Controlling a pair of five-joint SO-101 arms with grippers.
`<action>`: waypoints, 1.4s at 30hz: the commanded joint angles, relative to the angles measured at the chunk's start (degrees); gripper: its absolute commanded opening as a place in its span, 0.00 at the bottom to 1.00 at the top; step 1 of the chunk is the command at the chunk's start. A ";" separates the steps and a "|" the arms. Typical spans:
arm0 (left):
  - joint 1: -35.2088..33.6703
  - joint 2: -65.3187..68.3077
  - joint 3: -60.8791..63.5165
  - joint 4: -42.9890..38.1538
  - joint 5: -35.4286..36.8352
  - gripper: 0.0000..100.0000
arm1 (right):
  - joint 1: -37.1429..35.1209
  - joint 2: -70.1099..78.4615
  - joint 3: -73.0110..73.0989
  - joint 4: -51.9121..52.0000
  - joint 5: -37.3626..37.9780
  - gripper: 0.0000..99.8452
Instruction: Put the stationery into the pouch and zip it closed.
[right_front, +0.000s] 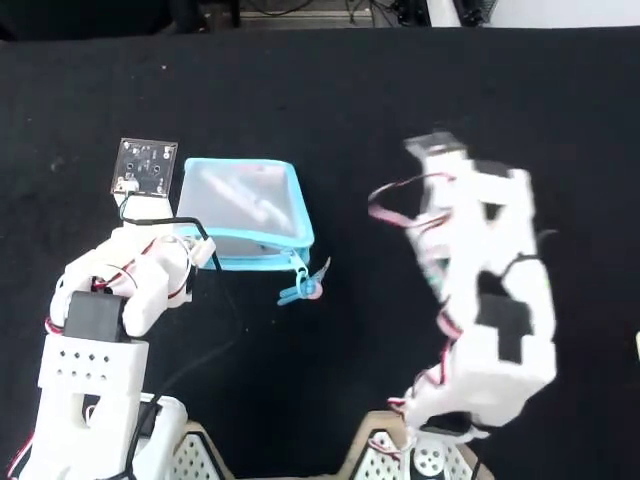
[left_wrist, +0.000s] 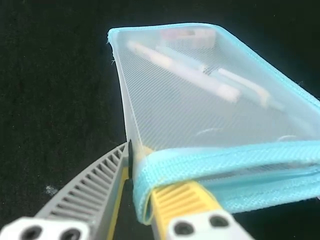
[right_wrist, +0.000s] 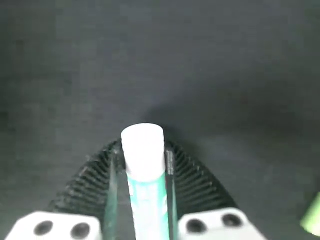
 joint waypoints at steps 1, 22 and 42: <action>0.04 0.09 -0.66 -0.44 0.35 0.03 | -8.70 -9.98 8.48 -5.98 -5.10 0.01; 0.04 0.09 -0.66 -0.35 0.26 0.03 | -11.87 -7.78 5.58 -5.63 -18.20 0.12; 0.04 0.09 -0.66 -0.35 0.26 0.03 | -11.78 1.98 2.33 -3.52 -4.66 0.02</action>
